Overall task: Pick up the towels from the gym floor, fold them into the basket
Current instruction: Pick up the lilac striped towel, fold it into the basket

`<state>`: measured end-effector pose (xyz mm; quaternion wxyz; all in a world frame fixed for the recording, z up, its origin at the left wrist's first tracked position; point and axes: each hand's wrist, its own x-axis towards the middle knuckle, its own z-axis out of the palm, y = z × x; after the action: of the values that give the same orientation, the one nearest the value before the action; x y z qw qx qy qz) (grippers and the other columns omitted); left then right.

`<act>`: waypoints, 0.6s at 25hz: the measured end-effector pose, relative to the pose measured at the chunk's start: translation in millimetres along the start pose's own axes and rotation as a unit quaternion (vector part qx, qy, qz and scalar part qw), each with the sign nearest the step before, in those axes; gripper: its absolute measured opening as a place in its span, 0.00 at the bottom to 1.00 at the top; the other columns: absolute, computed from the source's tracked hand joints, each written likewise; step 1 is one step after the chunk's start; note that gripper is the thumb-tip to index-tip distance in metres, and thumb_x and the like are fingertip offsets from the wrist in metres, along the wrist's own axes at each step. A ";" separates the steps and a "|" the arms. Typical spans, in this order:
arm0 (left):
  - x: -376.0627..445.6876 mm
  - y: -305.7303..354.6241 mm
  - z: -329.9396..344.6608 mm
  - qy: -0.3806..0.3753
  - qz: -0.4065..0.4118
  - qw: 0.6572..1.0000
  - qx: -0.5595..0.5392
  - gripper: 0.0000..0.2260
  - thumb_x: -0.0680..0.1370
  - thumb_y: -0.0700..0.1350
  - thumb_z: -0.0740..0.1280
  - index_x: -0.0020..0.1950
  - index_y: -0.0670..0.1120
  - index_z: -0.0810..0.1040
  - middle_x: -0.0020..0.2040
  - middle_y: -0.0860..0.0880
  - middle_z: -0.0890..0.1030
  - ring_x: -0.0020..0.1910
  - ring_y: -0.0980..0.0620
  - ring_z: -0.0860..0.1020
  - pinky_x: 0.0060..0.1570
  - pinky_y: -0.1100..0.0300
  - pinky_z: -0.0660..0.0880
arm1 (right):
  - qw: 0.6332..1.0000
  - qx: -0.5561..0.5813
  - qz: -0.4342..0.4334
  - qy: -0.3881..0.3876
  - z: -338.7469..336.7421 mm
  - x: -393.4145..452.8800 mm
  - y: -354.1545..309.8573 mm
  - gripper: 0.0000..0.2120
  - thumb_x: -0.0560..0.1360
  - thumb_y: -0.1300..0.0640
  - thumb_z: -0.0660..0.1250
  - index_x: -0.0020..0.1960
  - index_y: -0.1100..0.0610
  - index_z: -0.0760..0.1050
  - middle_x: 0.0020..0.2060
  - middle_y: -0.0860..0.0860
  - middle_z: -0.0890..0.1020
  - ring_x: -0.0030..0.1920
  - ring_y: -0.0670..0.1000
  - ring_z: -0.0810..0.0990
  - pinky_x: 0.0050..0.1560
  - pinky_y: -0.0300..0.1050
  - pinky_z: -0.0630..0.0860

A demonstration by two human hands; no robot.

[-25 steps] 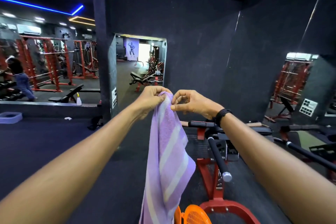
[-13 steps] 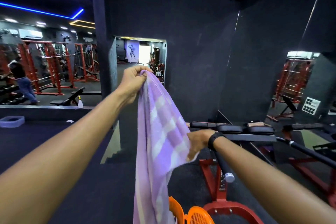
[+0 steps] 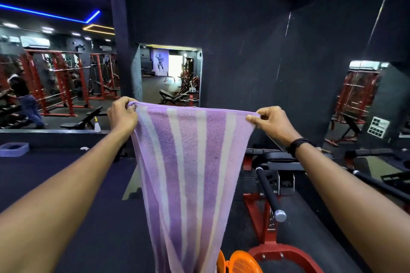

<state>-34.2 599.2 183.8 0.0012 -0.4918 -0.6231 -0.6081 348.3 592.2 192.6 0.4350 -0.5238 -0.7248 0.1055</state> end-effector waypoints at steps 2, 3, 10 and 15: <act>0.5 -0.8 0.8 0.011 0.003 1.000 0.001 0.09 0.77 0.35 0.61 0.49 0.40 0.82 0.49 0.41 0.83 0.51 0.42 0.78 0.44 0.61 0.65 | 0.999 0.031 0.001 0.011 -2.8 3.3 -0.2 0.16 0.68 0.45 0.73 0.36 0.58 0.81 0.32 0.60 0.80 0.34 0.47 0.72 0.38 0.44 0.69; 0.3 -1.9 2.4 0.012 -0.007 1.000 0.000 0.09 0.77 0.36 0.62 0.49 0.41 0.82 0.49 0.41 0.83 0.50 0.42 0.78 0.44 0.60 0.67 | 0.999 0.051 0.001 0.013 -4.5 3.7 -0.3 0.14 0.67 0.46 0.74 0.37 0.58 0.82 0.35 0.61 0.82 0.35 0.47 0.73 0.39 0.45 0.71; 6.0 -1.2 19.1 -0.051 -0.090 0.977 -0.185 0.16 0.78 0.33 0.58 0.37 0.51 0.76 0.38 0.54 0.77 0.39 0.57 0.73 0.36 0.65 0.69 | 0.984 0.177 0.010 0.024 -18.0 -3.9 -3.0 0.04 0.69 0.62 0.76 0.42 0.61 0.82 0.36 0.57 0.82 0.36 0.45 0.77 0.41 0.40 0.75; 3.9 -3.7 24.6 -0.053 -0.024 0.992 -0.110 0.07 0.79 0.38 0.63 0.48 0.45 0.81 0.40 0.48 0.79 0.41 0.53 0.74 0.41 0.62 0.68 | 0.992 0.073 -0.006 0.100 -27.5 -2.5 11.3 0.09 0.65 0.54 0.80 0.38 0.57 0.82 0.37 0.60 0.84 0.35 0.48 0.76 0.39 0.47 0.75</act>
<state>-23.8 621.1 176.9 -0.1008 -0.5049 -0.5633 -0.6462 376.4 586.6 200.9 0.5426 -0.4945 -0.6711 0.1028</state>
